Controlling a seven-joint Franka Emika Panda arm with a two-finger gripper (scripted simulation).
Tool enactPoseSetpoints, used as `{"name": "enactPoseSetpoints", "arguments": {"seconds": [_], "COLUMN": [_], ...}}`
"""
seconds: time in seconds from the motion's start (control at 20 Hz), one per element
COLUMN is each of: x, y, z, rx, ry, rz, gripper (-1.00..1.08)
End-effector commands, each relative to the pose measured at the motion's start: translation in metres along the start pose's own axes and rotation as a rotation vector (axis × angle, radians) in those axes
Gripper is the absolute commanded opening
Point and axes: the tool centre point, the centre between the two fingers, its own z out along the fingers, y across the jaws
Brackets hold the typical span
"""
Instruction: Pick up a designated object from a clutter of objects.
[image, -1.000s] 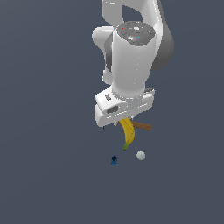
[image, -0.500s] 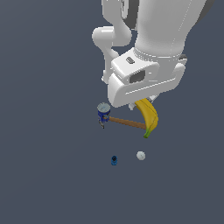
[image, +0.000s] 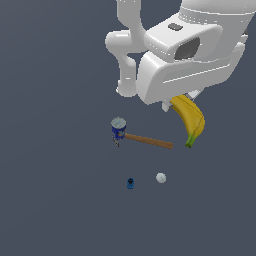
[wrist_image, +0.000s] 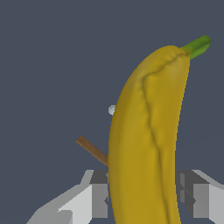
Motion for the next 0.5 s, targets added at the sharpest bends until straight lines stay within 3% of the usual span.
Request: {"name": "enactPoseSetpoints", "arguments": {"seconds": [0.0,0.45], "x": [0.0025,0.0053], "y": [-0.0027,-0.0046], "z": [-0.0088,-0.0151], "rx": [0.000,0.000], "ry": [0.001,0.001], "rz": [0.001,0.001], "gripper": [-1.00,-1.00]}}
